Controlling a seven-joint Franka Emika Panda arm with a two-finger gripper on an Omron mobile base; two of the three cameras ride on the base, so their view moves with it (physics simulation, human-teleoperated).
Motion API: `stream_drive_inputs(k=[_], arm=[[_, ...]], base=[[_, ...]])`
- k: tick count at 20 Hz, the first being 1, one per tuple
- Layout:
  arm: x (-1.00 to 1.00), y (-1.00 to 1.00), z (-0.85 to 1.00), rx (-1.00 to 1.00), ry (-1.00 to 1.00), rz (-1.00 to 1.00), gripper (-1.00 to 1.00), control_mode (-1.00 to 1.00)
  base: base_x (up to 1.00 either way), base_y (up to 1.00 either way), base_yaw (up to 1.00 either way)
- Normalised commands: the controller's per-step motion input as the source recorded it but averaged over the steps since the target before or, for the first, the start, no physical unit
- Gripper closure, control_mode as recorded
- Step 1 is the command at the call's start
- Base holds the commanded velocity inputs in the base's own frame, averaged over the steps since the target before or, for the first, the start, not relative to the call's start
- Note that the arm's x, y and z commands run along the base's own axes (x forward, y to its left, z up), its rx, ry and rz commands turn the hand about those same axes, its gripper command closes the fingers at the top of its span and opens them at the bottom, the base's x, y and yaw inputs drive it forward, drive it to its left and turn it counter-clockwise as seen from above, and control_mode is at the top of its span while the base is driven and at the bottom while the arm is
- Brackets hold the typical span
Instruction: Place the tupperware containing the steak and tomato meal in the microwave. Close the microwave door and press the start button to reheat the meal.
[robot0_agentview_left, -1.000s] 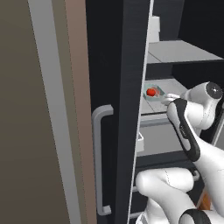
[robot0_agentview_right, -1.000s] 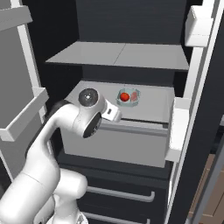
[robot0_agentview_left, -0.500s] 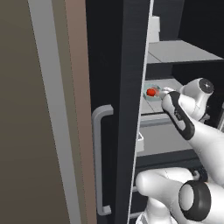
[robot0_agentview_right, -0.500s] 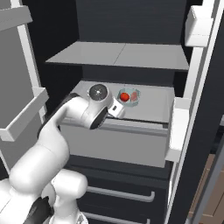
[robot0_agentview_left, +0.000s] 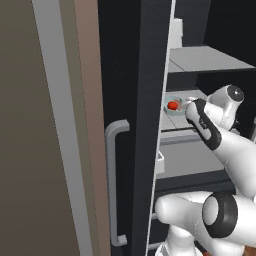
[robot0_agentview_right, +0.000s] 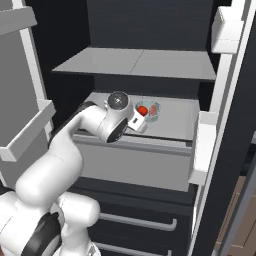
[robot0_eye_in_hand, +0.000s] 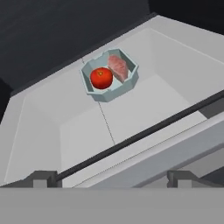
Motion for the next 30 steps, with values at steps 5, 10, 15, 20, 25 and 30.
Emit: stream_drive_inputs(k=[5, 10, 15, 20, 25, 30], arm=[[0.25, -0.17, -0.18, 0.0, 0.0, 0.0, -1.0, -1.0], [0.4, -0.19, -0.13, 0.01, 0.0, 0.0, -1.0, -1.0], [0.39, -0.12, -0.09, 0.02, 0.0, 0.0, -1.0, -1.0], [0.41, -0.03, -0.05, 0.04, 0.0, 0.0, -1.0, -1.0], [0.43, 0.0, -0.05, 0.05, 0.02, 0.0, -1.0, -1.0], [0.39, -0.03, -0.14, 0.05, 0.04, 0.0, -1.0, -1.0]], base=[[0.0, 0.0, 0.0], [0.0, 0.0, 0.0], [0.0, 0.0, 0.0], [0.0, 0.0, 0.0], [0.0, 0.0, 0.0], [0.0, 0.0, 0.0]])
